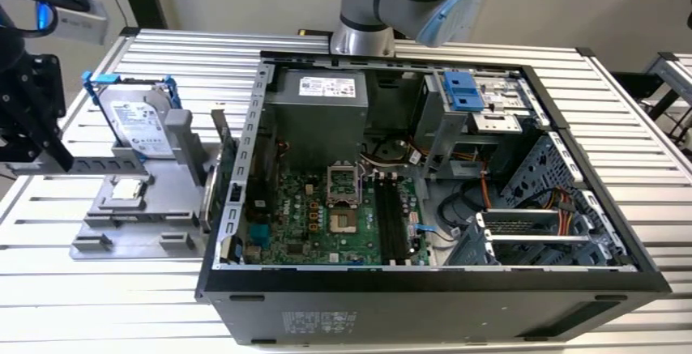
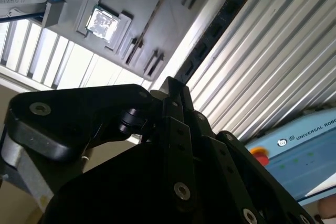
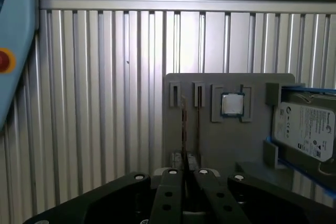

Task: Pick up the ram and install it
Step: 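Pick up the ram and move it above insertion slot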

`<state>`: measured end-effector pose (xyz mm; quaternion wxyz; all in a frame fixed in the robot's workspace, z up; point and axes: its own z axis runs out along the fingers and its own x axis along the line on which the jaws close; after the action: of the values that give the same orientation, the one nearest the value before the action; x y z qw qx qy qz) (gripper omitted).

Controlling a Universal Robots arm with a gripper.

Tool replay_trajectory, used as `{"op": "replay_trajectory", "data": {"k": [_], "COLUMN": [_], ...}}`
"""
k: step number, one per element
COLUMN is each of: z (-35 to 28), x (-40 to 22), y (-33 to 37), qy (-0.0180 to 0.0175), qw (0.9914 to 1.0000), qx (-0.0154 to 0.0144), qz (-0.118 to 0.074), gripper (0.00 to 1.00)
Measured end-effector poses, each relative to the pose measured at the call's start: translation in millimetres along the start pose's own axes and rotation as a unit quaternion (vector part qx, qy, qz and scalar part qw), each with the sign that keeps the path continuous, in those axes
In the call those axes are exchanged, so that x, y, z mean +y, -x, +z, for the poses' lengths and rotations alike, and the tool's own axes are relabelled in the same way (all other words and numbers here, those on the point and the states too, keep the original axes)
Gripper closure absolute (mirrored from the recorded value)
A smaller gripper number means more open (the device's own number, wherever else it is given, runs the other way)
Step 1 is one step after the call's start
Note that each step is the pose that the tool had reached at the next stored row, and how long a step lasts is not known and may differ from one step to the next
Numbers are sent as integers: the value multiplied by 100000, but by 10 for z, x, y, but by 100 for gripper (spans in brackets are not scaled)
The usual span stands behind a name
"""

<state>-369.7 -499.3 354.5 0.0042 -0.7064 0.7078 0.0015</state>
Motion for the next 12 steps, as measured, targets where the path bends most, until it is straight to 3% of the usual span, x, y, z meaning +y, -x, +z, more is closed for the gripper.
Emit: {"op": "replay_trajectory", "data": {"k": [8,12], "z": [-249,-312], "x": [-1,-1], "y": [2,2], "qy": [5,2], "qw": [100000,100000], "qx": [3,2], "qz": [195,266], "gripper": [100,100]}}
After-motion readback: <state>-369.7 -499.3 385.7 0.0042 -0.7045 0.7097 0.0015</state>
